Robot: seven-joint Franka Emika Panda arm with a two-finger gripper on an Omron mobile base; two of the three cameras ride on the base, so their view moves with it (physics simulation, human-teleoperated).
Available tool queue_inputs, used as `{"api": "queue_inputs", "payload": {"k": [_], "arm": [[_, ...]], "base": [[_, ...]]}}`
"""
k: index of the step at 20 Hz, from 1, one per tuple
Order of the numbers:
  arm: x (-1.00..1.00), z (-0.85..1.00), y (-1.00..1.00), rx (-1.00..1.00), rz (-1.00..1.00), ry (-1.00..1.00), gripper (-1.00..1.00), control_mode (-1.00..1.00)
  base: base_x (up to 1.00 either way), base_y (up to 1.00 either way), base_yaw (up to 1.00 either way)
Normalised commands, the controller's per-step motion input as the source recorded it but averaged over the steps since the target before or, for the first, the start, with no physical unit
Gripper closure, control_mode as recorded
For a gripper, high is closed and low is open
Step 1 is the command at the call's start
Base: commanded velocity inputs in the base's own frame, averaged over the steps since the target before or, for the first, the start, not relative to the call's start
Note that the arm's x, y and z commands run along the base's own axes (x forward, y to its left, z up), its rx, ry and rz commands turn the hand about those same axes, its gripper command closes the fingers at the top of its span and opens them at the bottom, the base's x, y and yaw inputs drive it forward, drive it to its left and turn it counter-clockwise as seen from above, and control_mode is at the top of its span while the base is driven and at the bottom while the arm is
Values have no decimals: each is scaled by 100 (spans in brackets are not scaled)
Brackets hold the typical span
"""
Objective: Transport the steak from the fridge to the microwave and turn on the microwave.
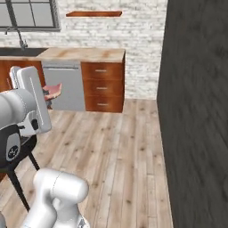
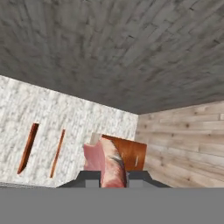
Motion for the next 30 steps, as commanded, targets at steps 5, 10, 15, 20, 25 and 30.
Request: {"api": "queue_inputs", "payload": {"k": [5,10,15,20,25,30], "arm": [[0,0,0,0,0,0,100,100],[0,0,0,0,0,0,100,100],[0,0,0,0,0,0,100,100],[0,0,0,0,0,0,100,100],[0,0,0,0,0,0,100,100],[0,0,0,0,0,0,100,100]], "base": [[88,-4,30],[86,-5,30],[87,-7,31],[90,-8,31],[88,-4,35],[82,0,39]]}}
